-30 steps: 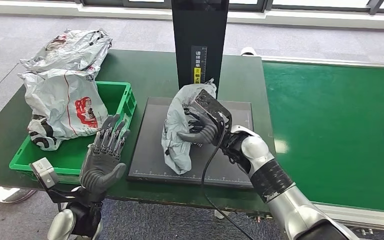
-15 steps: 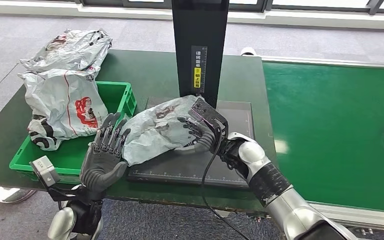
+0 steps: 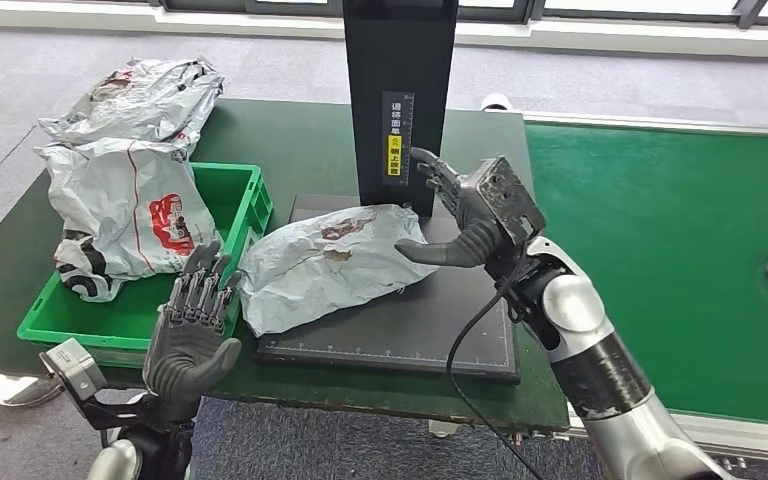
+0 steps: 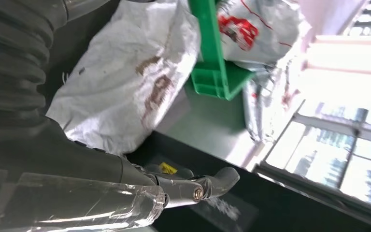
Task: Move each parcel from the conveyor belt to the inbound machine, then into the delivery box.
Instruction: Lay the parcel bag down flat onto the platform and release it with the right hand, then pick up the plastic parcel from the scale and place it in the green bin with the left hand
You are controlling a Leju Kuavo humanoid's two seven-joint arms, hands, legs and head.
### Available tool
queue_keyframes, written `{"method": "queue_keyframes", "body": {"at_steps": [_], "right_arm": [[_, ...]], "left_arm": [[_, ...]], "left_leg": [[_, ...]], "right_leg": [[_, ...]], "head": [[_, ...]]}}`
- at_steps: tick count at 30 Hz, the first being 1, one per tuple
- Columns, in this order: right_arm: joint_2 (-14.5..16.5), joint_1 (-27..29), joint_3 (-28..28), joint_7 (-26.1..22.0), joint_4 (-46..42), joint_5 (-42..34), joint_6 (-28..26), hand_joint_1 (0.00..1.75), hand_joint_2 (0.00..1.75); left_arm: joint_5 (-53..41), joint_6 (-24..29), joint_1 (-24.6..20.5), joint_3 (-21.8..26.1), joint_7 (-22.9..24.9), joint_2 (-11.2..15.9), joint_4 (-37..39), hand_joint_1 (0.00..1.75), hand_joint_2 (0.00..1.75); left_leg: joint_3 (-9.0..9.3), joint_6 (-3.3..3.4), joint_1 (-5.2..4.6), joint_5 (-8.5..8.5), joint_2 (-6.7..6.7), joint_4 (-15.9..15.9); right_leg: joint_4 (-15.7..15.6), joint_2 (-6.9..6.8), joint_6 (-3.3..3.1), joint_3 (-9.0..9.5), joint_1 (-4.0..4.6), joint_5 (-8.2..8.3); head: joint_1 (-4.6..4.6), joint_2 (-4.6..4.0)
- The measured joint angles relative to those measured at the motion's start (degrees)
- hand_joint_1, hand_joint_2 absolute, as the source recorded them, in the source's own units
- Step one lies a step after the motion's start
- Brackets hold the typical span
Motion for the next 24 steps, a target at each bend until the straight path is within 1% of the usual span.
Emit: {"method": "queue_keyframes", "body": {"at_steps": [3,7,10,14,15,17,20,22,24], "right_arm": [[-1.05,4.04,-2.07,-3.31,-7.08,2.06,-1.77,0.0,1.75],[-1.34,13.94,-6.06,-7.7,-18.66,4.19,-4.05,0.0,1.75],[-1.34,20.83,-7.92,-9.05,-25.13,5.77,-5.11,0.0,1.75],[-1.34,25.24,-9.29,-9.31,-29.44,5.57,-5.5,0.0,1.75],[-1.33,26.62,-9.69,-9.18,-30.18,5.0,-5.57,0.0,1.75],[-1.29,30.17,-10.35,-8.79,-31.26,3.8,-5.42,0.0,1.75],[-1.18,34.59,-10.63,-8.79,-31.7,3.32,-3.52,0.0,1.75],[-0.98,35.91,-10.63,-9.13,-31.7,3.39,-2.01,0.0,1.75],[-0.75,36.63,-10.63,-9.19,-31.7,3.46,-1.4,0.0,1.75]], "left_arm": [[-2.26,1.42,0.93,0.45,0.03,-0.47,-0.79,0.0,1.75],[-7.59,3.66,1.85,0.72,0.55,-1.5,-1.52,0.0,1.75],[-10.4,4.69,1.9,0.72,0.64,-2.01,-1.69,0.0,1.75],[-13.03,5.54,1.64,0.68,0.95,-2.42,-1.66,0.0,1.75],[-15.37,6.19,1.38,0.55,1.36,-2.43,-1.56,0.0,1.75],[-23.33,7.86,0.24,-0.23,3.01,-2.1,-0.94,0.0,1.75],[-41.52,9.66,-3.4,-2.86,7.46,-0.48,2.38,0.0,1.75],[-51.76,10.23,-6.33,-4.88,9.64,0.61,5.78,0.0,1.75],[-55.18,10.35,-8.45,-6.15,10.03,1.1,8.34,0.0,1.75]], "left_leg": [[0.02,0.01,0.0,-0.01,-0.02,0.0],[0.01,0.02,0.01,-0.06,-0.13,-0.01],[-0.01,-0.02,0.01,-0.14,-0.1,-0.03],[0.11,-0.03,0.01,-0.17,0.05,-0.02],[0.13,-0.02,0.01,-0.18,0.02,-0.02],[0.15,0.0,0.01,-0.18,-0.08,-0.02],[0.13,-0.01,0.0,-0.17,-0.12,-0.02],[0.14,-0.04,0.0,-0.15,-0.01,-0.03],[0.16,-0.05,0.0,-0.14,0.09,-0.02]], "right_leg": [[-0.01,-0.02,-0.01,0.01,0.0,-0.03],[-0.02,-0.17,-0.04,0.06,0.01,-0.11],[-0.02,-0.13,-0.05,0.05,0.01,-0.13],[-0.04,-0.04,-0.04,0.03,0.01,-0.16],[-0.05,-0.06,-0.03,0.05,0.01,-0.19],[-0.06,-0.16,0.02,0.12,0.01,-0.25],[-0.05,-0.22,-0.02,0.17,0.0,-0.22],[-0.04,-0.11,-0.07,0.15,0.01,-0.15],[-0.04,0.0,-0.09,0.12,0.01,-0.1]], "head": [[-0.02,-0.01],[-0.01,-0.01],[0.0,0.0],[-0.01,0.0],[-0.01,0.01],[-0.01,-0.01],[-0.01,0.0],[-0.01,0.0],[-0.01,0.01]]}}
